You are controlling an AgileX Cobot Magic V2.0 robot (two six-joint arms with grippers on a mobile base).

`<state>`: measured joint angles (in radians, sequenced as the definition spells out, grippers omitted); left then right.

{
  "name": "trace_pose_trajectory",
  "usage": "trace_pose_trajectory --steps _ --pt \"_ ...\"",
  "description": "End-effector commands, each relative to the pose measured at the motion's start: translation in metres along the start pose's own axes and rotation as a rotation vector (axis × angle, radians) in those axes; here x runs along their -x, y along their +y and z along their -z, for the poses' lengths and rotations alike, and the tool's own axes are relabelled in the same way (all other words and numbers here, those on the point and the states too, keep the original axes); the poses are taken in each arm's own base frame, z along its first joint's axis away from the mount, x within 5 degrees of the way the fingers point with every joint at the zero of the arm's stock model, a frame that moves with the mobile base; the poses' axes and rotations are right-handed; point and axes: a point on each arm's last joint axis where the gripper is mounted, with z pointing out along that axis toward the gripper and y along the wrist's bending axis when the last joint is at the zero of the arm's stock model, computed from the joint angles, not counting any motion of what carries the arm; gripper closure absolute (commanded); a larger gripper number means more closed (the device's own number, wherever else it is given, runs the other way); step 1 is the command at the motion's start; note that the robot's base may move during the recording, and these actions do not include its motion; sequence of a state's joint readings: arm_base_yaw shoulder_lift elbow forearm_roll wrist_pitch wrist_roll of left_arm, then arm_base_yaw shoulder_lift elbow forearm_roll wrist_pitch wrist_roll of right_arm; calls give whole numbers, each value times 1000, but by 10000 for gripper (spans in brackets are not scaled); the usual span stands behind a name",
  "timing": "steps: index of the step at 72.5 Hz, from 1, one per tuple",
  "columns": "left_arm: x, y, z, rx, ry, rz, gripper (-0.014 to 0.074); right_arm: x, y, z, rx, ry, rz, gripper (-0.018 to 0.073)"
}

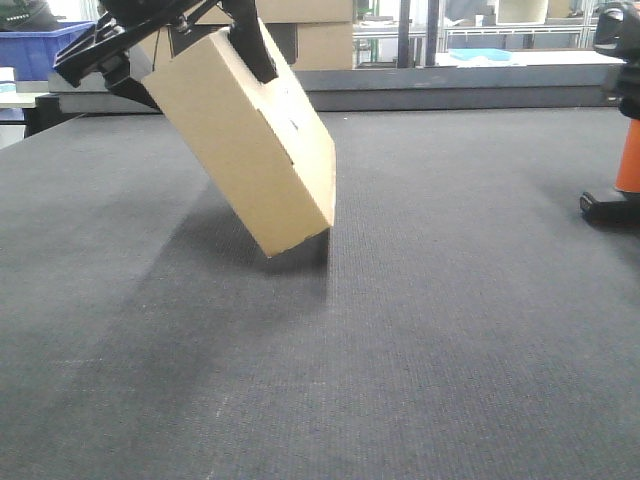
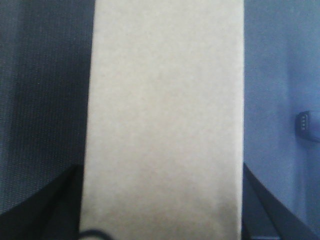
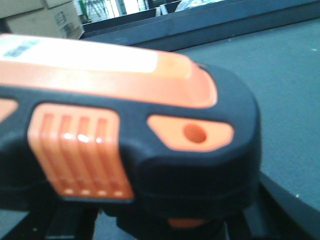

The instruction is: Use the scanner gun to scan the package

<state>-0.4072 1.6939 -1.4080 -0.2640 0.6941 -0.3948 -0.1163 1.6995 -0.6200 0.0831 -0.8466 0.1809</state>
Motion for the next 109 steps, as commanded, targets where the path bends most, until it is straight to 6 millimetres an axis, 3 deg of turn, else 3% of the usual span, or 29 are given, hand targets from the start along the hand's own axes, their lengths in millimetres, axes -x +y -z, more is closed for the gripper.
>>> trace_pose_trajectory --steps 1,17,28,42,64,70,79,86,109 --pt "1 -3 1 -14 -23 -4 707 13 10 4 86 -48 60 727" --pt "1 -3 1 -14 -23 -4 707 35 19 16 143 -91 145 727" --pt "1 -3 1 -14 -23 -4 707 47 22 22 136 -153 357 727" --pt "0 -3 1 -10 -11 -4 707 50 21 24 107 -158 519 727" --pt "0 -3 1 -8 -7 -4 707 50 21 24 106 -161 531 727" --pt "0 -3 1 -8 -7 -4 707 51 19 24 86 -169 486 727" --pt "-1 -3 1 -7 -5 -4 707 51 9 22 5 -159 202 728" --pt "-1 -3 1 -6 -3 -4 707 44 6 17 -5 -153 94 727" --pt "-1 -2 1 -4 3 -4 707 23 7 3 63 -180 -50 727"
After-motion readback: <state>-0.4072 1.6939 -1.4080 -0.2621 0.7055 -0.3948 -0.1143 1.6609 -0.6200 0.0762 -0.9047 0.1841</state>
